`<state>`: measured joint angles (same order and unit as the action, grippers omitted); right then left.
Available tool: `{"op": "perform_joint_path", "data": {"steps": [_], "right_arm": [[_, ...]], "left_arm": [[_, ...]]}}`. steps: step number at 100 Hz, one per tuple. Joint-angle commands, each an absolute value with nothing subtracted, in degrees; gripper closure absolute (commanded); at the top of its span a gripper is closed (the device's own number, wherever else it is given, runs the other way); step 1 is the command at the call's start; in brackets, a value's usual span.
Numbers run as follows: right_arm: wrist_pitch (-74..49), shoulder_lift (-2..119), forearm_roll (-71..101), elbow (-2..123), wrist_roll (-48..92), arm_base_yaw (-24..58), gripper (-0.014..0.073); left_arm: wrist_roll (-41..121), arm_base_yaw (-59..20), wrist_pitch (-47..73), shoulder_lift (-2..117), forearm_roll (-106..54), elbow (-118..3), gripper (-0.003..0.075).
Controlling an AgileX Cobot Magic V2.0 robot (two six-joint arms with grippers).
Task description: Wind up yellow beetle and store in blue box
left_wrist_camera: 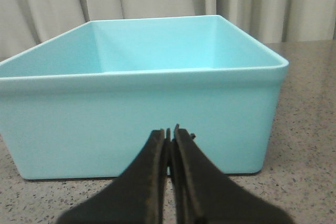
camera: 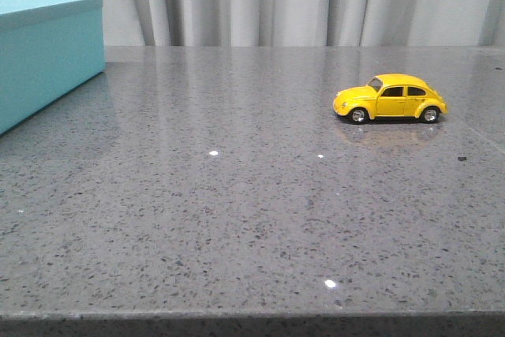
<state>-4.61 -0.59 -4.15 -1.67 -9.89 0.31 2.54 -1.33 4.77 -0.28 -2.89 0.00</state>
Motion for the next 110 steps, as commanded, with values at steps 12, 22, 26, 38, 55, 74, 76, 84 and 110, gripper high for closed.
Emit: {"op": "perform_joint_path", "data": {"steps": [12,22,26,38,55,74,76,84,110], "right_arm": [[0.0,-1.86,-4.27,-0.68,-9.96,0.0,0.0661],[1.26,-1.86,-4.27,-0.68,-9.96,-0.03,0.0661],[1.65,-1.86,-4.27,-0.68,-9.96,0.0,0.0661],[2.58,-1.86,-4.27,-0.68,-9.96,0.0,0.0661],[4.04,-1.86,-4.27,-0.68,-9.96,0.0,0.0661],[2.81,-1.86,-4.09,0.54,-10.02,0.0,0.0661],[2.58,-1.8,-4.09,1.03,-10.02,0.0,0.0661],[-0.44,-1.24,-4.09,2.98,-10.02,0.0,0.0661],[-7.83,3.6,-4.09,10.36,-10.02,0.0,0.0572]], "left_arm": [[2.11,-1.74,-1.21,-2.06,-3.4,1.19,0.0739],[2.11,-1.74,-2.6,-2.06,-3.4,1.19,0.0739],[2.11,-1.74,-3.67,-2.06,-3.4,1.19,0.0739],[2.11,-1.74,-4.59,-2.06,-3.4,1.19,0.0739],[2.11,-1.74,-4.59,-2.06,-3.58,1.19,0.0739],[2.11,-1.74,-4.46,-2.06,-13.03,0.55,0.0739],[2.11,-1.74,-4.36,-2.06,-13.03,0.38,0.0739],[2.11,-1.74,-3.24,-1.95,-13.03,-0.61,0.0739],[2.11,-1.74,-1.01,0.44,-13.03,-6.64,0.0728]]}}
